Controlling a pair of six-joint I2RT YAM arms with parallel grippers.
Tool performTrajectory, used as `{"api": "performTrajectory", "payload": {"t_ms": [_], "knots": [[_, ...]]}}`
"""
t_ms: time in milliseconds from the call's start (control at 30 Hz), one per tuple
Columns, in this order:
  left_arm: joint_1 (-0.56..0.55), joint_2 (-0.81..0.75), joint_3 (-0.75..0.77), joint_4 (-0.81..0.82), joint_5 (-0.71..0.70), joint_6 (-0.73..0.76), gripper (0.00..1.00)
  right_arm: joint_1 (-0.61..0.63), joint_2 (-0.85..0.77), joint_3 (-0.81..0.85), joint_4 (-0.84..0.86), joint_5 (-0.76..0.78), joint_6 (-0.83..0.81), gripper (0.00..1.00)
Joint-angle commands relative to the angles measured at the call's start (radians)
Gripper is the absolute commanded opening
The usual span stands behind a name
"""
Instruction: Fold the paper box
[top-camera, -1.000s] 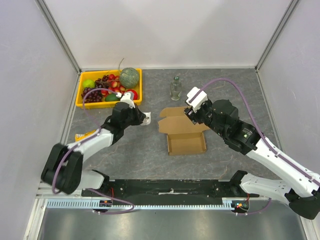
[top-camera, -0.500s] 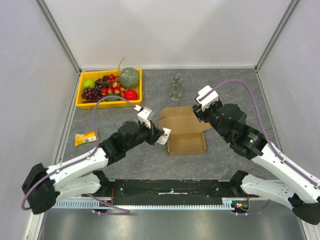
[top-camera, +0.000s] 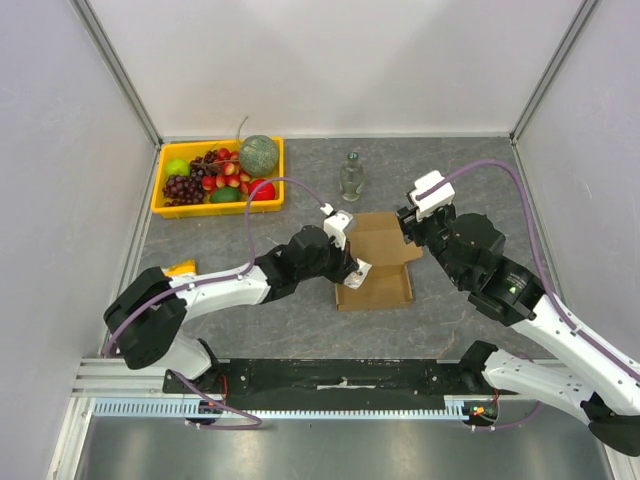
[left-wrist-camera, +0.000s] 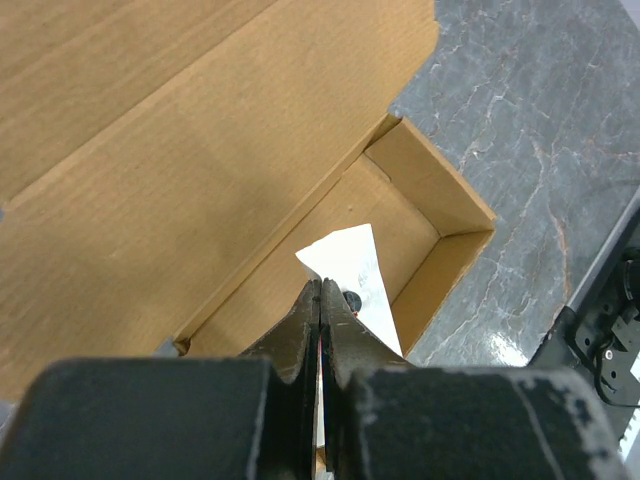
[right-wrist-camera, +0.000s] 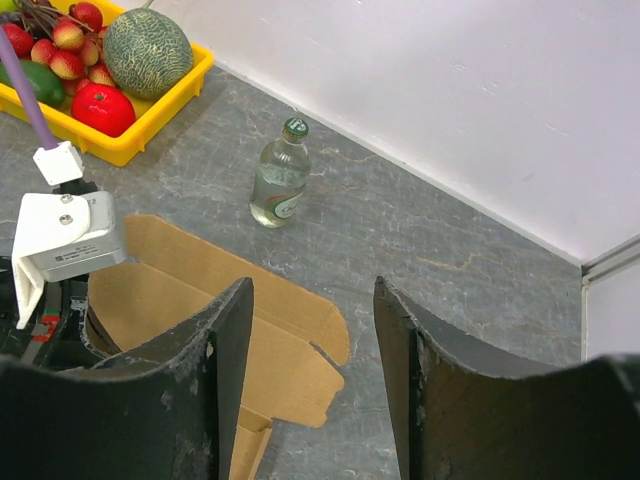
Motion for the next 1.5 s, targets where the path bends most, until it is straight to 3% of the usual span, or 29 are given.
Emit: {"api": "performTrajectory", "payload": {"t_ms": [0,67,367,567,733,867,1033,1267,1467], "knots": [[-0.008,0.027,0.036,0.076,0.048,0.029,0.03,-0.002,-0.006,-0.012,0.024,0.03,0.016,0.59],[-0.01,0.037,0.036,0.081,0.056,0.026,0.06,-0.002,-0.002,-0.012,0.022,0.037,0.021,0.6],[-0.013,0.027,0.019,0.13,0.151,0.035,0.36,-0.003,0.015,-0.01,0.004,0.061,0.033,0.62],[-0.007,-0.106,-0.047,0.124,0.051,0.023,0.39,-0.003,0.05,-0.001,-0.019,0.135,0.079,0.62],[0.07,-0.274,-0.137,0.121,-0.041,-0.046,0.41,-0.015,0.107,0.03,-0.077,0.19,0.159,0.63],[0.191,-0.415,-0.193,0.113,-0.033,-0.112,0.43,-0.087,0.196,0.105,-0.182,0.095,0.241,0.65],[0.329,-0.495,-0.197,0.064,-0.024,-0.147,0.49,-0.259,0.25,0.099,-0.162,-0.118,0.314,0.66],[0.505,-0.457,-0.179,0.099,0.14,-0.233,0.75,-0.572,0.254,-0.01,-0.01,-0.509,0.456,0.7],[0.561,-0.352,-0.11,0.024,0.206,-0.25,0.78,-0.692,0.256,-0.101,0.039,-0.512,0.617,0.68]]}}
